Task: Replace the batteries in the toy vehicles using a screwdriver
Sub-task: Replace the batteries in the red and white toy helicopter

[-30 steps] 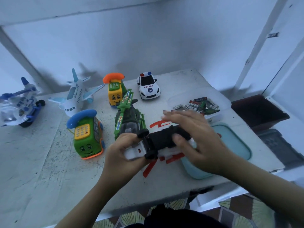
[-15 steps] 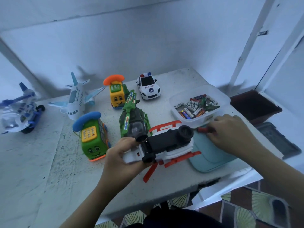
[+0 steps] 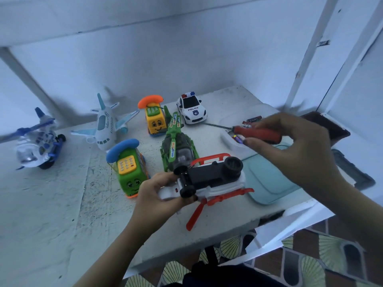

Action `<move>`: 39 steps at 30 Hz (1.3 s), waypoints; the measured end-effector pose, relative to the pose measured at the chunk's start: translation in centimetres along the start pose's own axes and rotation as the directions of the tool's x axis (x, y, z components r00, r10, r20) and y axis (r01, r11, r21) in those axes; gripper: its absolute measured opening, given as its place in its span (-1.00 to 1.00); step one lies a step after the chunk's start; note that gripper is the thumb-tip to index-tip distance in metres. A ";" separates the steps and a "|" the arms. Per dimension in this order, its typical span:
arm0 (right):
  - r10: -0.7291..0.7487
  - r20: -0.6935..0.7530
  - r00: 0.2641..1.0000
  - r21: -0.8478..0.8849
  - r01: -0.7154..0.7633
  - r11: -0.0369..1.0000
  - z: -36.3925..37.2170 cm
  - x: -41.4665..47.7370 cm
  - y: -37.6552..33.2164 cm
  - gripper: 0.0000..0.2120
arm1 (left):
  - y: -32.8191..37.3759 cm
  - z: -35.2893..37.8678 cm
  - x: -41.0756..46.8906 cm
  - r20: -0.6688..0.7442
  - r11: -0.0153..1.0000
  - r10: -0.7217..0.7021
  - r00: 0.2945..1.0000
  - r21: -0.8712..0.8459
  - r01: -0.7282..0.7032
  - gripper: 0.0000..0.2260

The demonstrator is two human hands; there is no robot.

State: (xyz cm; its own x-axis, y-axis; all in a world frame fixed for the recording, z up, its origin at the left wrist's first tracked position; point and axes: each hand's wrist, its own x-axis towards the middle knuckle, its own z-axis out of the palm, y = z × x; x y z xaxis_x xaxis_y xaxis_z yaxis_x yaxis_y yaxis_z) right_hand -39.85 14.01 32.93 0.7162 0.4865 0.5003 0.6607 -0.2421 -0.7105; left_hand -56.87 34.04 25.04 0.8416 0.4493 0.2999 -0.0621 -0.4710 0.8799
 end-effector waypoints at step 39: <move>-0.208 0.091 0.974 0.532 0.129 0.837 6.9 -3.2 -10.6 -0.80 | -3.9 0.1 -3.6 -0.101 0.914 0.356 0.929 0.246 -0.323 -0.64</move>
State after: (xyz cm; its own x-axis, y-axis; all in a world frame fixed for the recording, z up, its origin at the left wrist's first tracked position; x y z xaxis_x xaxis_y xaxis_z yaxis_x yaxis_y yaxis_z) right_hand -50.67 20.79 35.42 0.5397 0.6006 0.5899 0.5258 0.3068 -0.7934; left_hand -59.65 34.18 20.49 0.7057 0.3267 0.6287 -0.1966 -0.7622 0.6167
